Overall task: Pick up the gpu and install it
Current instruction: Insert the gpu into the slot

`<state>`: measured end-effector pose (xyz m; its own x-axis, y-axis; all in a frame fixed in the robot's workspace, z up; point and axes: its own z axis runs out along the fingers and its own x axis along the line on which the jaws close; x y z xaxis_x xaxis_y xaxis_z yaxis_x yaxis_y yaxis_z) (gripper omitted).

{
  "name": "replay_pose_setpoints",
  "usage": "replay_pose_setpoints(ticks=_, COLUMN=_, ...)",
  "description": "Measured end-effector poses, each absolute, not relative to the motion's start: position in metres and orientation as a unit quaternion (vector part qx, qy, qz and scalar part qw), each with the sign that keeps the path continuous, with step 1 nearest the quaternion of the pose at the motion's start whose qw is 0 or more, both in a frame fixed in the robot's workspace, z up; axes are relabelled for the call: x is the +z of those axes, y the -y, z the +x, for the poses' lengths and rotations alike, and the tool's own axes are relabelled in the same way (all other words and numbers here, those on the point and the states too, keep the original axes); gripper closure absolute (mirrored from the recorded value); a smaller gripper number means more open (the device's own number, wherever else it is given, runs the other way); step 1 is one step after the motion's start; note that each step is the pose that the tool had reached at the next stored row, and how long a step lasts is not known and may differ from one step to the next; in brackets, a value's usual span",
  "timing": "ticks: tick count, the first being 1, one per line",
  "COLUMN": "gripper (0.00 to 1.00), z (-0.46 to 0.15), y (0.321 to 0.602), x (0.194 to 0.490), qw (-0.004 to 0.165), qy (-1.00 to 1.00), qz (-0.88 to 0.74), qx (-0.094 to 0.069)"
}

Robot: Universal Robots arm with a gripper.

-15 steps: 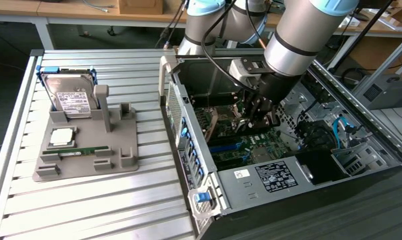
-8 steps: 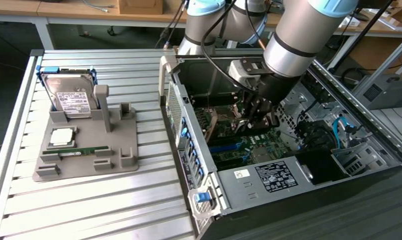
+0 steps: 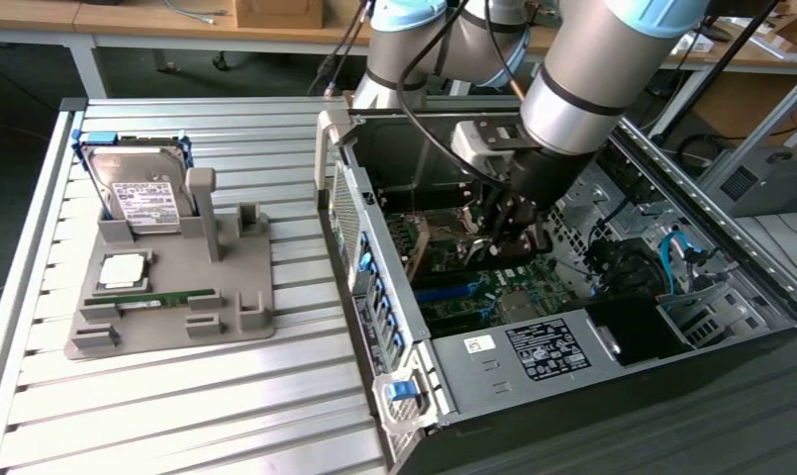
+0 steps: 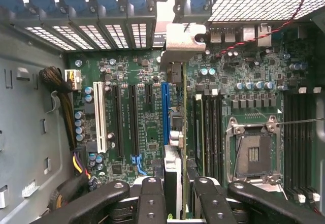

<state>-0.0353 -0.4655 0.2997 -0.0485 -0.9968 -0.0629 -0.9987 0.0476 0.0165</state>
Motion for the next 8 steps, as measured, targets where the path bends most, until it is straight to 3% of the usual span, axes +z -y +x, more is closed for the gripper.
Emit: replay_pose_setpoints(ticks=8, gripper=0.73, z=-0.0378, y=0.4658, x=0.2980, qw=0.017, qy=-0.723, qz=-0.690, qx=0.028)
